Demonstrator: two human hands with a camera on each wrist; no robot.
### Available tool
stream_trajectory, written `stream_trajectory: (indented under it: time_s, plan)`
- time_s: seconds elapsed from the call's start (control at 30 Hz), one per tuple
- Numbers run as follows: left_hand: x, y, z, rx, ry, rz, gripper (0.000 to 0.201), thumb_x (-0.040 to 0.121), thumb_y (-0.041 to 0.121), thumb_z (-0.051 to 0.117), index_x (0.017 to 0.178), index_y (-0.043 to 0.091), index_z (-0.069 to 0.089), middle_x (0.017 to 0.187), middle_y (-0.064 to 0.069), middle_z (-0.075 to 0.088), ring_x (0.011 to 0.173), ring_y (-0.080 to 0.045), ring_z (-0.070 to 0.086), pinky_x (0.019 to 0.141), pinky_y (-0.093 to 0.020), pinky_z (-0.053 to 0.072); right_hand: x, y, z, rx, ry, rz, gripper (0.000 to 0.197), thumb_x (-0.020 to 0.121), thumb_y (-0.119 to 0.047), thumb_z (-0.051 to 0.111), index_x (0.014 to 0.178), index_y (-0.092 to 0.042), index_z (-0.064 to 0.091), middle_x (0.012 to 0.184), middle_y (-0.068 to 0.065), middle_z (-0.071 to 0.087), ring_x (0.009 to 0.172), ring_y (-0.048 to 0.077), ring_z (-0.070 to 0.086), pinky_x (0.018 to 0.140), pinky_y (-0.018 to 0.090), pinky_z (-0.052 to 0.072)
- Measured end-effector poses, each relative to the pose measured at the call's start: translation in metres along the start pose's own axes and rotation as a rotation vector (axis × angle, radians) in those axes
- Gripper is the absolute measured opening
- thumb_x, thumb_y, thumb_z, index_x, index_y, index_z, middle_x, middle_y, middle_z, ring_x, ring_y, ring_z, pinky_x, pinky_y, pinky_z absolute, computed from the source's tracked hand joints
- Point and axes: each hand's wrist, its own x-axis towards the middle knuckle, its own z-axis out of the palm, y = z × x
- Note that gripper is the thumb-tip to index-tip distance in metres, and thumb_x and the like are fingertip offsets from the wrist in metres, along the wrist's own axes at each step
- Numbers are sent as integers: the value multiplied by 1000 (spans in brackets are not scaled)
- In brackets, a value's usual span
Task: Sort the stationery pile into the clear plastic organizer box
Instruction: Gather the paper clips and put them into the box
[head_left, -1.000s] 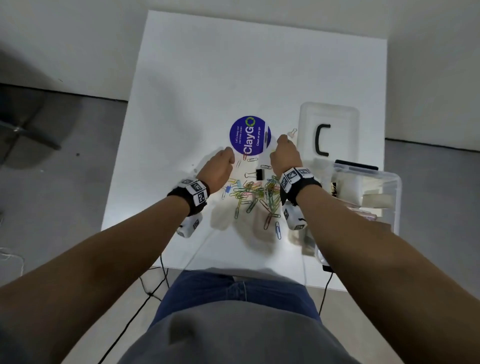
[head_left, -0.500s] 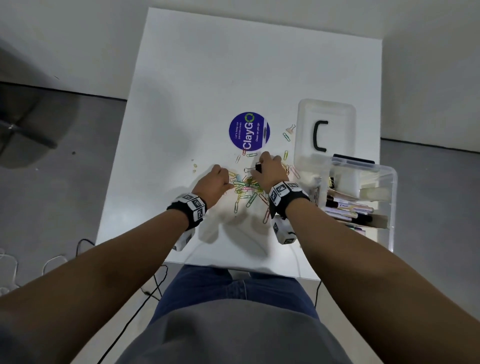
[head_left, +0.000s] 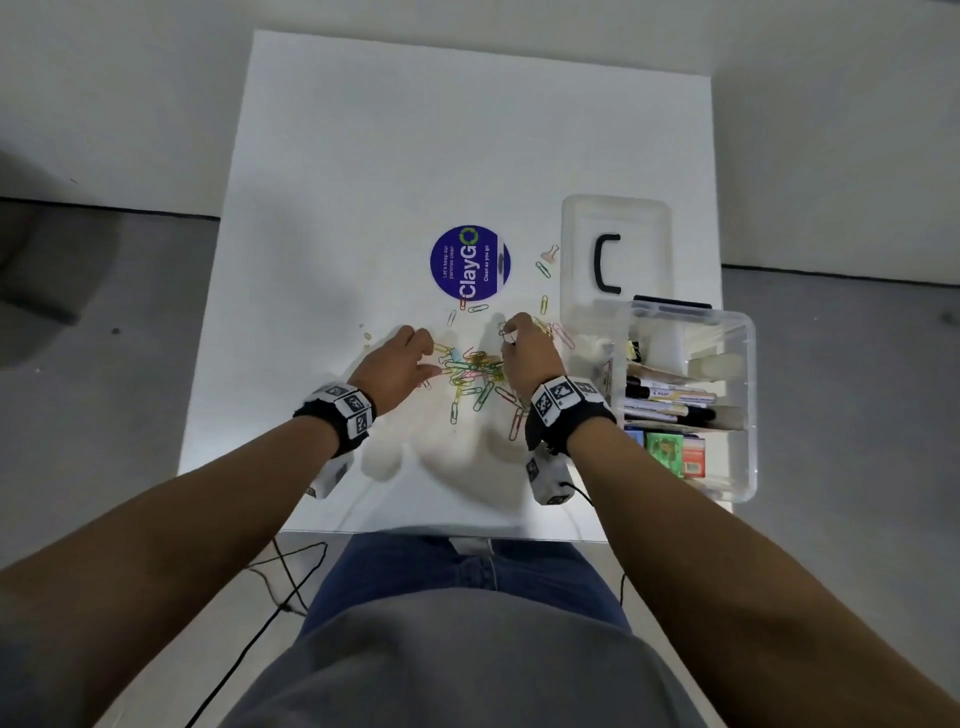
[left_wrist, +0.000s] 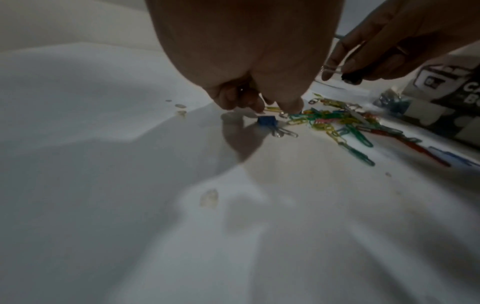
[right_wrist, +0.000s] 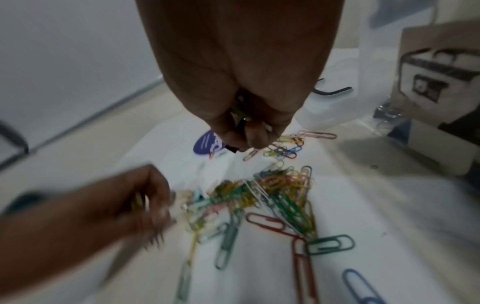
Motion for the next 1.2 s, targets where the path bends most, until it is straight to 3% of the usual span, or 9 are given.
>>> stream_trajectory:
  time_s: [0.23, 0.33, 0.43, 0.53, 0.63, 0.8, 0.93, 1.03, 1.2]
  plan:
    - [-4, -9, 11, 2, -57, -54, 23, 93, 28, 60, 97, 7, 53, 108, -11, 47, 78, -26, 54, 69, -33, 43, -27, -2, -54, 432, 192, 44, 12, 96, -23, 46, 92, -14, 52, 89, 3, 63, 68, 22, 60, 56, 25, 48]
    - [1, 6, 7, -94, -63, -92, 22, 93, 27, 60, 94, 9, 48, 99, -13, 51, 81, -29, 54, 69, -32, 40, -36, 12, -88, 388, 421, -7, 6, 93, -18, 46, 90, -14, 51, 91, 9, 63, 79, 26, 61, 69, 34, 49]
    - [13, 48, -5, -205, -31, 6, 23, 93, 28, 60, 90, 11, 45, 86, -10, 53, 75, -24, 49, 65, -32, 38, -38, 35, -115, 278, 626, -10, 9, 89, -3, 47, 95, -5, 54, 98, 10, 55, 85, 22, 50, 72, 20, 37]
    - [31, 121, -19, -331, 40, 172, 23, 91, 27, 63, 89, 9, 49, 83, -7, 57, 69, -14, 50, 60, -22, 37, -38, 54, -122, 193, 551, 91, 17, 85, -2, 52, 102, -3, 55, 110, 15, 55, 85, 16, 45, 74, 15, 34]
    - [49, 198, -24, -441, 53, 288, 21, 88, 24, 68, 90, 8, 55, 84, 1, 60, 70, -8, 53, 61, -12, 40, -40, 68, -121, 168, 367, 109, 25, 84, -6, 55, 108, -5, 60, 115, 12, 63, 96, 22, 60, 81, 23, 44]
    - [70, 256, -6, -346, -41, 358, 14, 86, 10, 66, 96, 5, 59, 97, -11, 65, 87, -25, 62, 75, -33, 50, -59, 80, -133, 254, 398, 182, 38, 84, 3, 40, 112, -7, 64, 113, 11, 69, 106, 27, 64, 87, 34, 51]
    - [72, 249, -10, -237, -74, 403, 30, 89, -1, 51, 117, 9, 58, 118, -10, 63, 107, -23, 60, 91, -35, 49, -68, 80, -134, 255, 579, 185, 34, 84, 4, 43, 112, -10, 58, 114, 9, 63, 102, 23, 62, 85, 33, 51]
    - [70, 218, -30, -339, 18, 342, 32, 91, -4, 43, 116, 10, 58, 117, -7, 65, 104, -18, 61, 88, -28, 49, -74, 63, -123, 257, 656, 88, 30, 85, 1, 46, 111, -9, 56, 110, 8, 60, 98, 21, 60, 87, 36, 53]
    - [60, 105, -36, -134, 42, 82, 23, 92, 3, 45, 104, 11, 63, 106, -9, 65, 92, -23, 62, 80, -33, 51, -81, 16, -78, 131, 430, -155, 22, 89, -3, 49, 108, -9, 58, 102, 9, 62, 88, 22, 60, 76, 32, 50]
